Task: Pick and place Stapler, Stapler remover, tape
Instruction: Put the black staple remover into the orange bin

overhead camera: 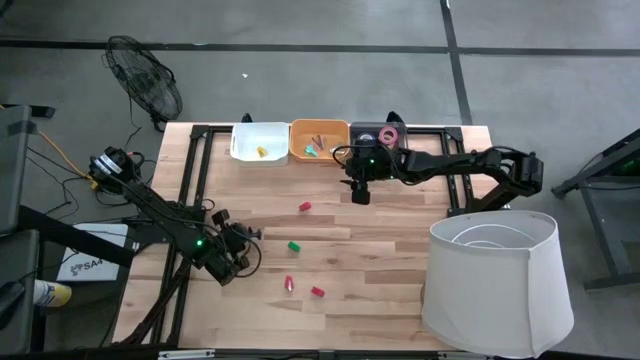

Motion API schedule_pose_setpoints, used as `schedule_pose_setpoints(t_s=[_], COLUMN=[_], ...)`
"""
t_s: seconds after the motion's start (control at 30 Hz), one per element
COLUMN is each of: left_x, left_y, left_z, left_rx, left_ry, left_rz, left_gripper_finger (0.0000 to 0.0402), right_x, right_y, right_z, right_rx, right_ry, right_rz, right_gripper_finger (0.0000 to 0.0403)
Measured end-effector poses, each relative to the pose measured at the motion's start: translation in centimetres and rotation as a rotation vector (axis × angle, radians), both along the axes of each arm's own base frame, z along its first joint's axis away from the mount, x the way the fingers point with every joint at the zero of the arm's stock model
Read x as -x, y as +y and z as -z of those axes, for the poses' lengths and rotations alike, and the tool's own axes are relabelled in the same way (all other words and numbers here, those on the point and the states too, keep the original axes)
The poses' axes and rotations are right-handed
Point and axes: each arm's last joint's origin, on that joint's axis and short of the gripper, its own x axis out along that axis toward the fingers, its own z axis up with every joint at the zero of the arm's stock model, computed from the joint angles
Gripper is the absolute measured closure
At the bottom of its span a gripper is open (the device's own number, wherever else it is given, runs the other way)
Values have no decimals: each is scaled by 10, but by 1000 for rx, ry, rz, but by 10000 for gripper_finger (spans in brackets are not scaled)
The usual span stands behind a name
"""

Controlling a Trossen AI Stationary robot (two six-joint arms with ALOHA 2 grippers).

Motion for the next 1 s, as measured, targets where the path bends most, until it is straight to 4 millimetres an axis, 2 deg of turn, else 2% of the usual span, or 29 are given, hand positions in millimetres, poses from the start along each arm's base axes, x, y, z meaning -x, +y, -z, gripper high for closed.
schedule_pose_setpoints(t_s=[0.37, 0.67, 1.0], left_x=[0, -7, -3], left_y=[0, -4, 12], left_z=[-1, -14, -26], left_rx=[-20, -91, -158], left_ry=[-12, -32, -54], left_rz=[4, 48, -5], left_gripper_finger=[353, 353, 353], right_x=[0, 3, 10], right_y=[0, -1, -13], right_z=[0, 3, 6], right_rx=[0, 29, 2], right_ry=[0, 51, 86], right_rz=[0, 56, 144], right_gripper_finger=[216, 216, 216])
